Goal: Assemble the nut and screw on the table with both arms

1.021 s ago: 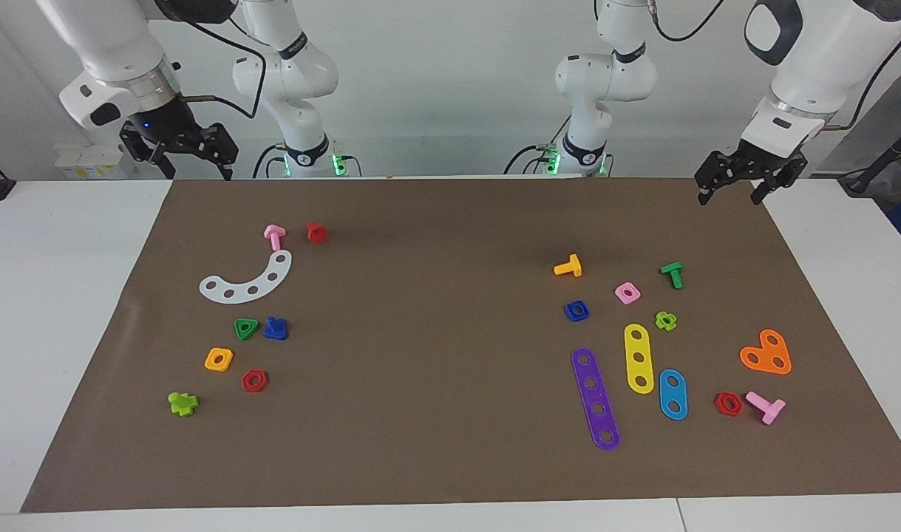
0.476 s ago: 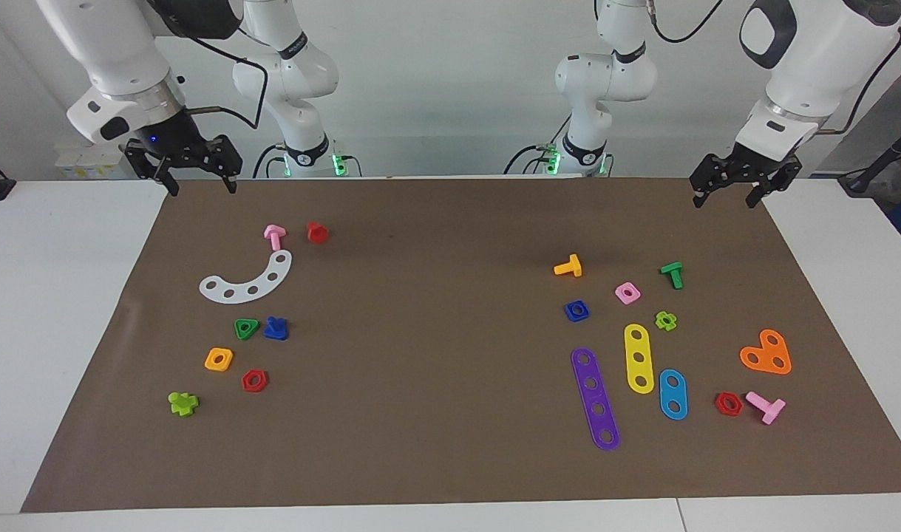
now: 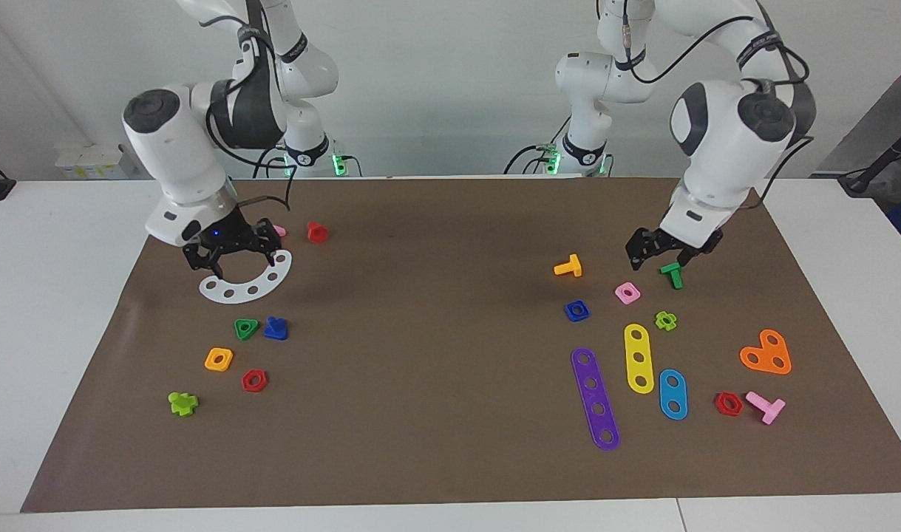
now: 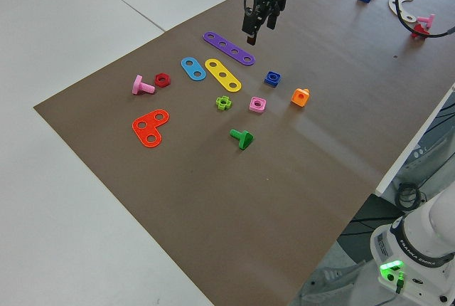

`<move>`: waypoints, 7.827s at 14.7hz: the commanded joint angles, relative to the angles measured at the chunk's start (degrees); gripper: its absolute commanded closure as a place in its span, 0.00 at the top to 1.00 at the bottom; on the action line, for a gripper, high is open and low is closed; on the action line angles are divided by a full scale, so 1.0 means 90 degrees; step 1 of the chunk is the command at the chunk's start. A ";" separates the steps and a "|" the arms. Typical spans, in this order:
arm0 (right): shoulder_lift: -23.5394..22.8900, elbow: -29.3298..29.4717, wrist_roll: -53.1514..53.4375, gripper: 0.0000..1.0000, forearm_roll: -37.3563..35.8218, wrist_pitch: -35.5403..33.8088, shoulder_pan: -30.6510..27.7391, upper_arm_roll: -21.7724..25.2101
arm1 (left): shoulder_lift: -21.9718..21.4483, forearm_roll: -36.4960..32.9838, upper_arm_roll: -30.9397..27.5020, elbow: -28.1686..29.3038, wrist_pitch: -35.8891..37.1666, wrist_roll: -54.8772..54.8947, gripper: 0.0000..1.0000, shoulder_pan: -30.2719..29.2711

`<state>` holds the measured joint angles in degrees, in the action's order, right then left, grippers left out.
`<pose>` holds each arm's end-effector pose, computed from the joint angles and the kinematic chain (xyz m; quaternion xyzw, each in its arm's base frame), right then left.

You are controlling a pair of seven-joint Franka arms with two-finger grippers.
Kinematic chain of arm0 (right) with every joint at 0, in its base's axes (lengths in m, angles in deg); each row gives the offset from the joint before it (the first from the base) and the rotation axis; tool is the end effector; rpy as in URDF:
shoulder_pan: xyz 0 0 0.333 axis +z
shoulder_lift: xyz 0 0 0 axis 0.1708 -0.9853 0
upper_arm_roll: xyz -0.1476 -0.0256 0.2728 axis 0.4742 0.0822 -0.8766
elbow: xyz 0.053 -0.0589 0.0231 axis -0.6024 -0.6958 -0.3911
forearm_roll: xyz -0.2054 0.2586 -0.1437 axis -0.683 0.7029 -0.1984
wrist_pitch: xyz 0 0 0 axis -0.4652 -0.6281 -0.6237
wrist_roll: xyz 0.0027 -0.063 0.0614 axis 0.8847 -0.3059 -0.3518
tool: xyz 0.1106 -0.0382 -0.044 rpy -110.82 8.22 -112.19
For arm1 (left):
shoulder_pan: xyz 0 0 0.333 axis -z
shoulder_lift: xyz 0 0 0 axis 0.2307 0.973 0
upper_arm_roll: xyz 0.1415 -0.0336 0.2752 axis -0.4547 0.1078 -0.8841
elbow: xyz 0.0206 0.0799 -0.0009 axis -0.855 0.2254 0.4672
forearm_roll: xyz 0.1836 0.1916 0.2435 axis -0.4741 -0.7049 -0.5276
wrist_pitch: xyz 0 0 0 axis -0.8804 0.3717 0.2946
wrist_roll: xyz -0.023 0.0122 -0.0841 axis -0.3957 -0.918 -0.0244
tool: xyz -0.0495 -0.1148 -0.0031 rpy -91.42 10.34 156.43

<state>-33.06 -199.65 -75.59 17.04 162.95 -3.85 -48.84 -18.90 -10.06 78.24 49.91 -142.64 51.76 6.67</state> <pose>0.5446 0.0062 0.4166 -0.9867 -0.1612 -0.0204 0.0010 0.5626 -0.1036 0.4504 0.9997 0.0193 -0.0088 0.0090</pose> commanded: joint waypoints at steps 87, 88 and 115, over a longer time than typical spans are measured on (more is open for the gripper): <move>0.1248 0.2429 0.1744 1.00 -0.0321 -0.4536 -0.0362 -0.0086 | 0.2316 0.1121 -0.0103 -0.1391 -0.0739 -0.1969 0.00 0.2357; 0.1248 0.2419 0.1665 1.00 -0.0321 -0.4506 -0.0410 -0.0086 | 0.2306 0.1121 -0.0103 -0.1343 -0.0758 -0.1979 0.00 0.2396; 0.0877 0.2712 0.2006 1.00 -0.0223 -0.4281 -0.0411 -0.0086 | 0.2403 0.1277 -0.0152 -0.1762 -0.0534 -0.2126 0.00 0.2220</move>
<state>-25.87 -174.39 -58.28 14.00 123.31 -6.93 -49.38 2.37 0.08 77.35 35.18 -148.97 33.17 26.18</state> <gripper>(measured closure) 0.000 0.537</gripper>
